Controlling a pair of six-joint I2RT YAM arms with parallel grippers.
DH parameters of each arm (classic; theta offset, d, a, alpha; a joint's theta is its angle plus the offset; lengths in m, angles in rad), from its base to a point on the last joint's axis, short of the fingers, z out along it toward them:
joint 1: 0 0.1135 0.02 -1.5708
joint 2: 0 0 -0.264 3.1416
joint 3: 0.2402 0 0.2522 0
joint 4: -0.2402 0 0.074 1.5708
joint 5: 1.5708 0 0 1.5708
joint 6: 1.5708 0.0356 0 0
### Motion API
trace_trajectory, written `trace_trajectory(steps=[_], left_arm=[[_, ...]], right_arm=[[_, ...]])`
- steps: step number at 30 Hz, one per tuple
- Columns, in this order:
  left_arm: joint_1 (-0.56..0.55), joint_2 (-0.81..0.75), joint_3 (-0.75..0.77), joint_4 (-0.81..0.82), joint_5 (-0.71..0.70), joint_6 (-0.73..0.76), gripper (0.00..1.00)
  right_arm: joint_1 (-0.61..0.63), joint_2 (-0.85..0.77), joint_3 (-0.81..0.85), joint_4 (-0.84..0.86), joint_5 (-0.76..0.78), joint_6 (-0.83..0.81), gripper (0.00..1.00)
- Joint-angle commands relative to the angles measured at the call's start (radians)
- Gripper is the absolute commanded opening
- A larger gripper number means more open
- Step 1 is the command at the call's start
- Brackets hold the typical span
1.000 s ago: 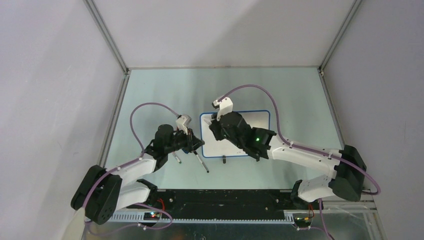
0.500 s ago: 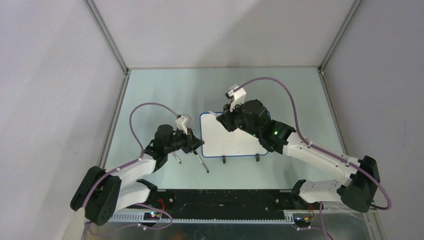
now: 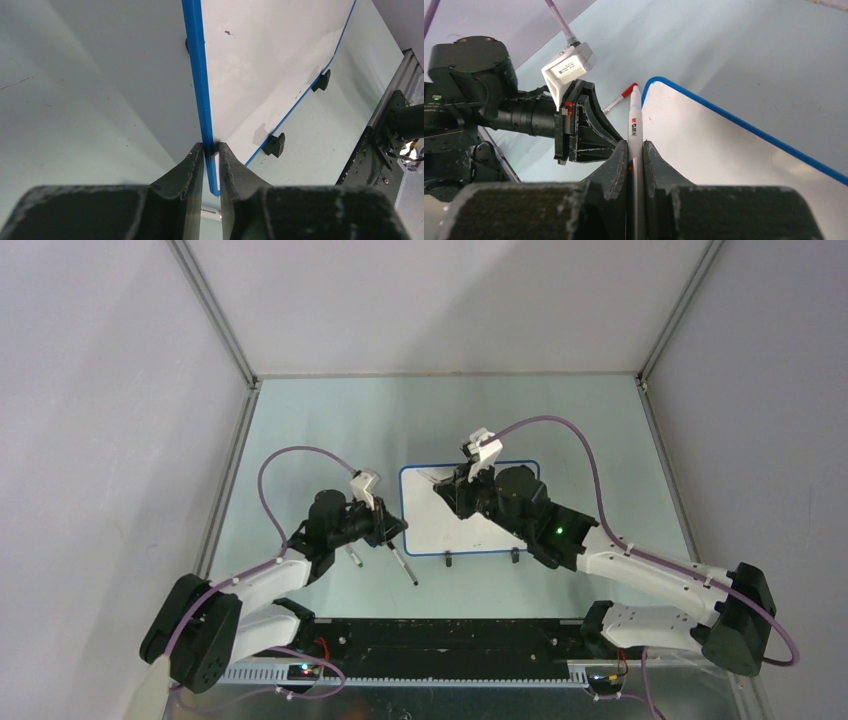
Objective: Write a sentence on the whiteboard
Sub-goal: Write a sentence with the whiteboard marker.
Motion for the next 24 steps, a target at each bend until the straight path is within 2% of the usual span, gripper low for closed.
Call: trace_trajectory(steps=[1, 8, 24], left_arm=[[-0.018, -0.008, 0.001, 0.026, 0.001, 0.024, 0.22], [-0.036, 0.020, 0.018, 0.025, 0.004, 0.026, 0.22], [-0.079, 0.039, 0.030, 0.021, 0.012, 0.030, 0.24]], right_arm=[[0.044, -0.007, -0.060, 0.151, 0.120, 0.017, 0.00], [0.091, 0.009, -0.076, 0.165, 0.221, -0.060, 0.00], [0.102, 0.062, -0.076, 0.180, 0.215, -0.074, 0.00]])
